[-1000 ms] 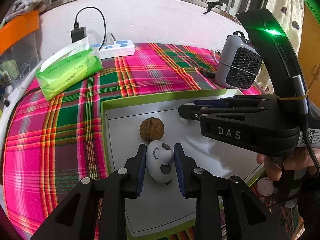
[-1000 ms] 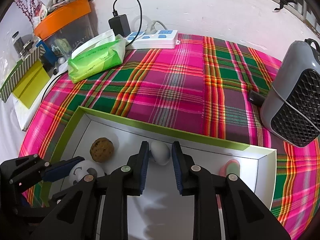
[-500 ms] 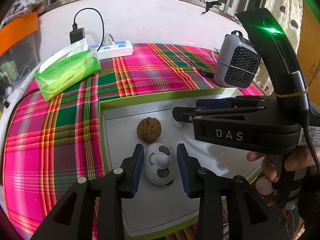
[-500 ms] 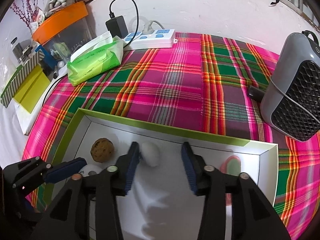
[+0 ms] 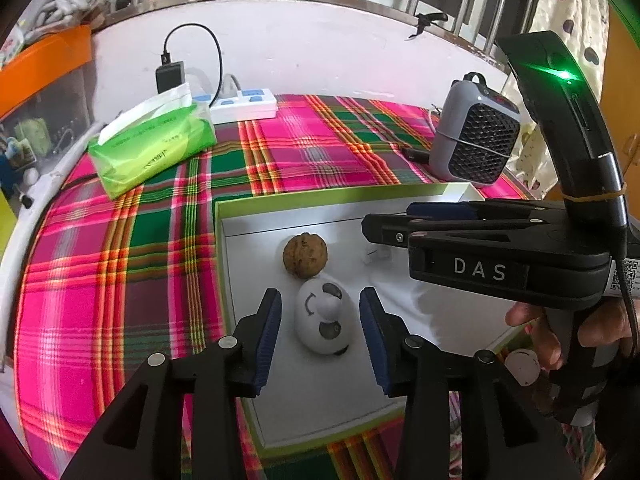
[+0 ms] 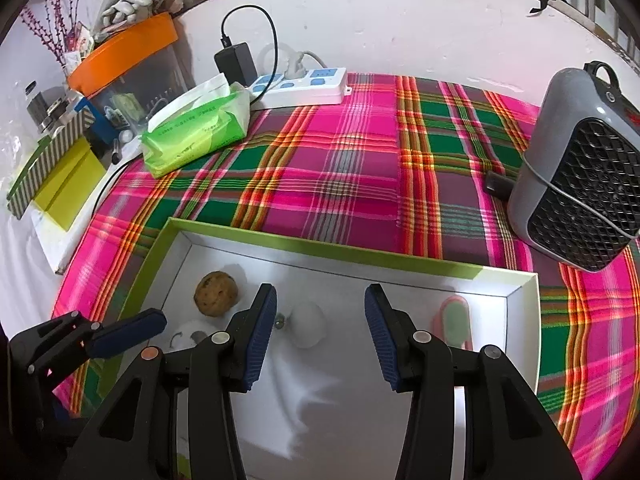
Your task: Organize objects
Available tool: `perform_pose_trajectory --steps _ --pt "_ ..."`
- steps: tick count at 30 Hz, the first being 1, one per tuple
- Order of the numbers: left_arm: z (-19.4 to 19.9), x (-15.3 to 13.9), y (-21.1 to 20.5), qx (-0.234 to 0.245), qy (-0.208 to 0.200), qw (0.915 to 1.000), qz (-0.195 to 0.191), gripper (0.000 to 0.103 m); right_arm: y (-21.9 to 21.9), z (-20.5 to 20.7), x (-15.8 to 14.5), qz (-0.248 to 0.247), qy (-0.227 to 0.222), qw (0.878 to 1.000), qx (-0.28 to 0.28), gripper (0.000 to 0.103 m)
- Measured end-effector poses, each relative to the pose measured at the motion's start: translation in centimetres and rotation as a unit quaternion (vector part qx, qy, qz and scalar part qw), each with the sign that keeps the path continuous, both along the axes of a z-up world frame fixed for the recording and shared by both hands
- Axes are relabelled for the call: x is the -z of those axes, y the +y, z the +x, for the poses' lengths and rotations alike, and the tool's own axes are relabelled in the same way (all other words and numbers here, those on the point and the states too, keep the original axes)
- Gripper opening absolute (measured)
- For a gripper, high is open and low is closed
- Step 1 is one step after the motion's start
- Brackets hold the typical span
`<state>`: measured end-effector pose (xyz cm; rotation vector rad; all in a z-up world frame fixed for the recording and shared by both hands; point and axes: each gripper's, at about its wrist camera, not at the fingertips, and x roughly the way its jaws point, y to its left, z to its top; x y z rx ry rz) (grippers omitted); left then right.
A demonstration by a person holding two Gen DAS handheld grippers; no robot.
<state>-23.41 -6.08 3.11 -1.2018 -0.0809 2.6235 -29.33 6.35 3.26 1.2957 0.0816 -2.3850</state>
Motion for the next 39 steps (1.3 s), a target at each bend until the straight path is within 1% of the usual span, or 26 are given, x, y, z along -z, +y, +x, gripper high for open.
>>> perform_pose_trajectory --steps 16,24,27,29,37,39 --pt "4.5 -2.3 -0.3 -0.009 0.028 0.9995 -0.014 0.039 1.0 4.2 -2.3 -0.019 0.023 1.000 0.000 0.047" --pt "7.8 -2.7 -0.6 -0.009 0.039 0.9992 -0.001 0.039 2.9 7.7 -3.7 -0.042 0.043 0.998 0.016 0.047" --pt "9.0 -2.5 -0.8 -0.005 0.039 0.9992 0.011 0.039 4.1 9.1 -3.9 -0.050 0.050 0.997 0.030 0.047" --pt "9.5 -2.2 -0.7 0.001 0.037 0.9993 0.011 0.039 4.8 10.2 -3.9 -0.053 0.055 0.996 0.038 0.047" --pt "11.7 -0.4 -0.1 0.037 0.018 0.9990 0.018 0.039 7.0 14.0 -3.3 -0.048 0.067 0.994 0.066 0.047" --pt "12.0 -0.1 0.1 0.048 0.013 0.9985 0.021 0.039 7.3 14.9 -2.9 -0.037 0.070 0.994 0.069 0.047"
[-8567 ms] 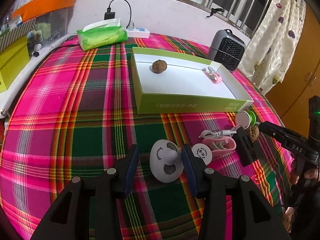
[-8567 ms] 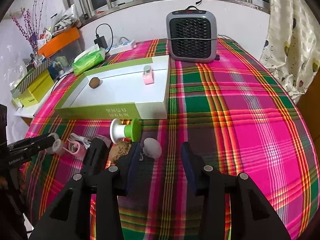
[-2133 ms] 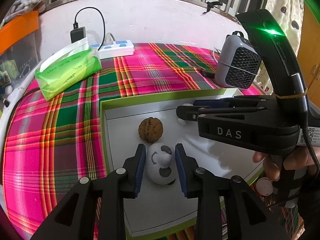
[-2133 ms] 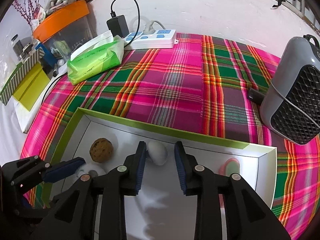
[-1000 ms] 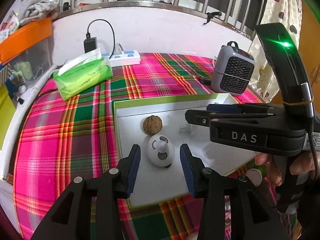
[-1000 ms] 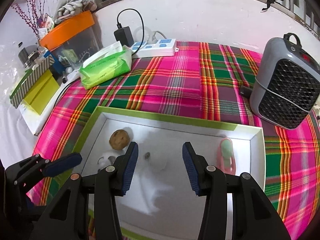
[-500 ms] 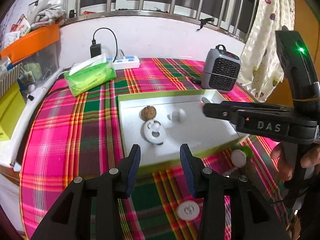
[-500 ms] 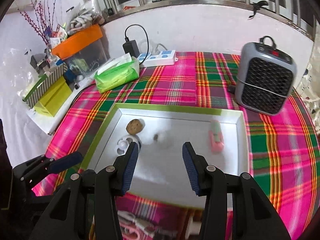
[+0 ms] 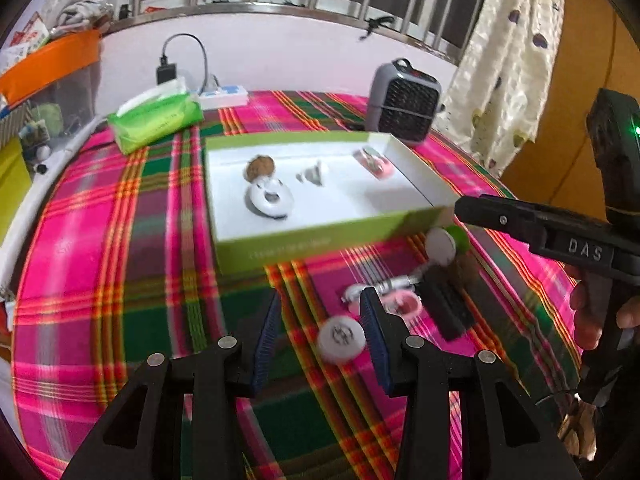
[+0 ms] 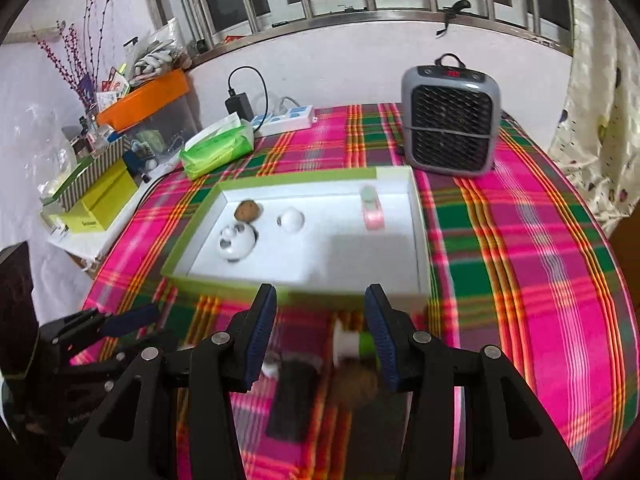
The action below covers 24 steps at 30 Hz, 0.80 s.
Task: Organize objects
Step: 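Grasp the white round tin with left tool while right tool grasps the black case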
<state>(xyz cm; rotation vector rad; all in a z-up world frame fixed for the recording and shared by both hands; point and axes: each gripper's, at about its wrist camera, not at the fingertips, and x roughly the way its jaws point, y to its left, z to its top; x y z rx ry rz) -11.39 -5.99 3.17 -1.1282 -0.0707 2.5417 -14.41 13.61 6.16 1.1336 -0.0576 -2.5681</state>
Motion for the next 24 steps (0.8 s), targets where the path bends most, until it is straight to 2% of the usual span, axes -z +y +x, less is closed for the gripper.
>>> perform_pose_trajectory --steps 4,8,24 --pt "0.4 0.5 0.1 0.017 -0.004 0.9998 0.004 0.039 0.3 2.0 0.7 0.013 0.010 1.000 0.002 0.047" --pt "0.6 0.9 0.3 0.036 -0.008 0.9993 -0.009 0.039 0.1 3.1 1.8 0.024 0.002 1.000 0.000 0.047" --pt "-0.2 2.0 1.0 0.066 -0.020 0.9968 -0.041 0.039 -0.6 5.1 4.2 0.026 -0.025 0.999 -0.003 0.047"
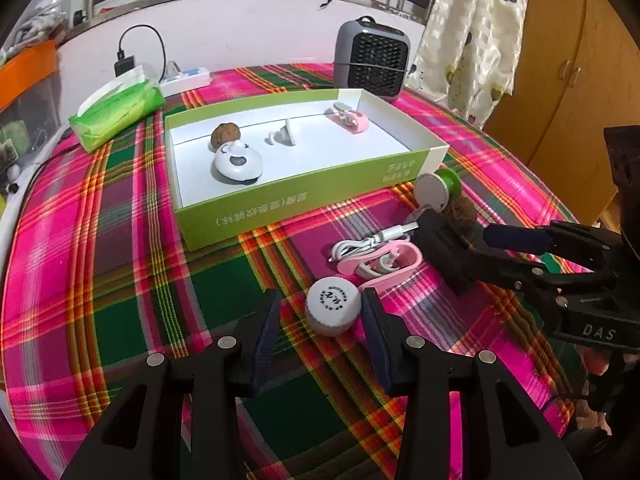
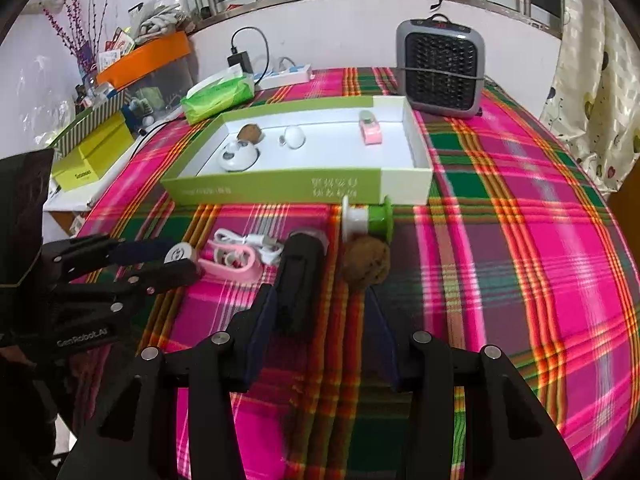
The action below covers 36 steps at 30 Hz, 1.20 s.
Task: Organize objects
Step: 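Grasp the white round tin with left tool while right tool grasps the black case, then lift the white tin with left tool while right tool lifts the black case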
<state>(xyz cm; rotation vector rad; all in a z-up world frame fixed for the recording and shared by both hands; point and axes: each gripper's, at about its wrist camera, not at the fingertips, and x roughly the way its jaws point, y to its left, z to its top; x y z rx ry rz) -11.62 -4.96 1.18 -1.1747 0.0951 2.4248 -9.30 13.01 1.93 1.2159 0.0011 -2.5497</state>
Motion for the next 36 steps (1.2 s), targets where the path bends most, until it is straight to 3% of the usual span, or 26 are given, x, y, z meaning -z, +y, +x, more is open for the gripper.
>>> perform_pose_trajectory --steps 16,26,36 --pt "-0.7 0.2 -1.0 -0.018 0.000 0.9998 -0.004 0.039 -1.9 -1.2 1.0 0.031 -0.012 0.999 -0.025 0.047" --pt "-1.2 0.2 -0.7 -0.023 0.006 0.9997 -0.010 0.039 -2.5 -1.5 1.2 0.072 0.007 0.997 -0.031 0.047" --pt "-1.3 0.2 -1.1 -0.029 0.003 0.9996 -0.002 0.039 -2.4 -1.5 1.2 0.066 0.011 0.997 -0.025 0.047"
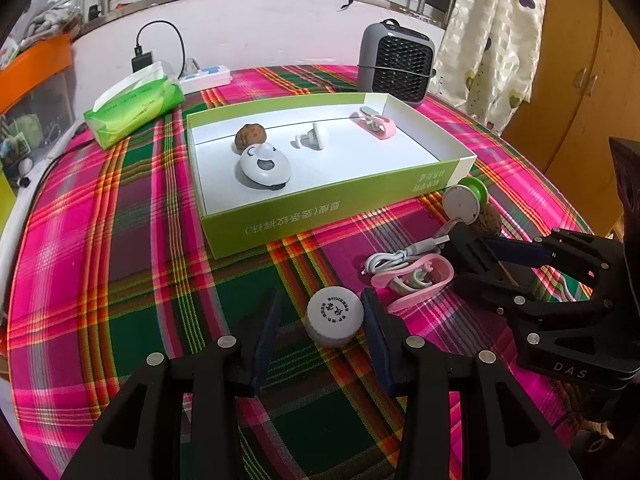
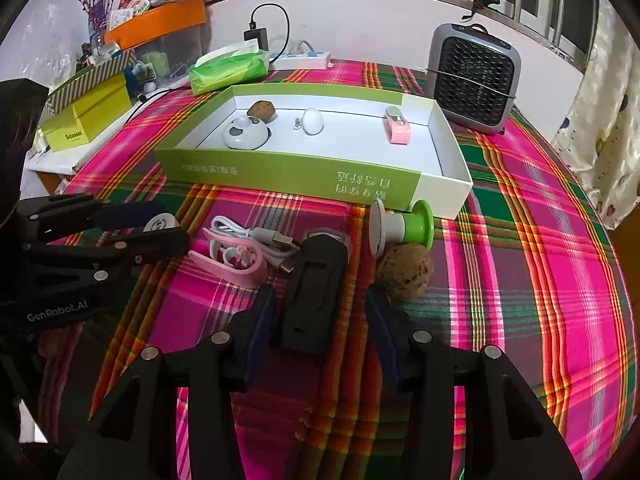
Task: Organize objects
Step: 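Lift the white tin with left tool while right tool lifts the black case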
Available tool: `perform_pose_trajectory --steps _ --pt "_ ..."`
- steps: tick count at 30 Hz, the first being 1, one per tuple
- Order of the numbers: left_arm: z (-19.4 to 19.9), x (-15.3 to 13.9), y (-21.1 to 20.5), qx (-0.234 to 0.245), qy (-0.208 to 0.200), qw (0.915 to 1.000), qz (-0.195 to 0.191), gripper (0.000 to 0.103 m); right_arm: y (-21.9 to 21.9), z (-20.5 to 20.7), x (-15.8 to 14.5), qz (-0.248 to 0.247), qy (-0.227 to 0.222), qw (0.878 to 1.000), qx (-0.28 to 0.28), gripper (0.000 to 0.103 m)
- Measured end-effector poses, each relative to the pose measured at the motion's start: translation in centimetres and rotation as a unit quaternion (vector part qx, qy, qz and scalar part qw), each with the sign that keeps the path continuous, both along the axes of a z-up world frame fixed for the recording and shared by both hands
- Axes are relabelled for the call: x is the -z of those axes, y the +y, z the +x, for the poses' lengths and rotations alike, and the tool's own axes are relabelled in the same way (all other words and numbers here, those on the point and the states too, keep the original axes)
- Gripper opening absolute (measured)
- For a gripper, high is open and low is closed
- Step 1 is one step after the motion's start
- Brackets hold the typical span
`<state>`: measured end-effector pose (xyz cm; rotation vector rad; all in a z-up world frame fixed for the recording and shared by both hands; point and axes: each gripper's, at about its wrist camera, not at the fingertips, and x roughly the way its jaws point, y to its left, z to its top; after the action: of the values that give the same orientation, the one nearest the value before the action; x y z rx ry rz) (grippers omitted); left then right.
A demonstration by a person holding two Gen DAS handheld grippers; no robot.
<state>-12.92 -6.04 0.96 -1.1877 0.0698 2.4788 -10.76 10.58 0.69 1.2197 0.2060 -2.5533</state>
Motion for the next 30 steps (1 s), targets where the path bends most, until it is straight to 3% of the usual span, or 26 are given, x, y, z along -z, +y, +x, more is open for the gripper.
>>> perform_pose_trajectory --steps 3,6,13,30 --pt "-0.04 0.04 -0.24 -0.003 -0.002 1.0000 0.007 0.039 0.01 -0.02 -0.01 0.000 0.000 1.000 0.000 0.047" --pt "0.03 0.08 -0.15 -0.006 -0.001 1.0000 0.007 0.038 -0.09 -0.04 -0.02 -0.002 0.001 1.000 -0.004 0.039" --pt "0.06 0.08 -0.15 -0.018 0.000 0.9998 0.001 0.029 -0.06 0.01 -0.05 -0.007 0.001 1.000 -0.005 0.030" --pt "0.32 0.09 -0.23 -0.032 0.001 0.9995 -0.001 0.026 0.46 0.61 -0.18 -0.024 -0.003 1.000 -0.018 0.029"
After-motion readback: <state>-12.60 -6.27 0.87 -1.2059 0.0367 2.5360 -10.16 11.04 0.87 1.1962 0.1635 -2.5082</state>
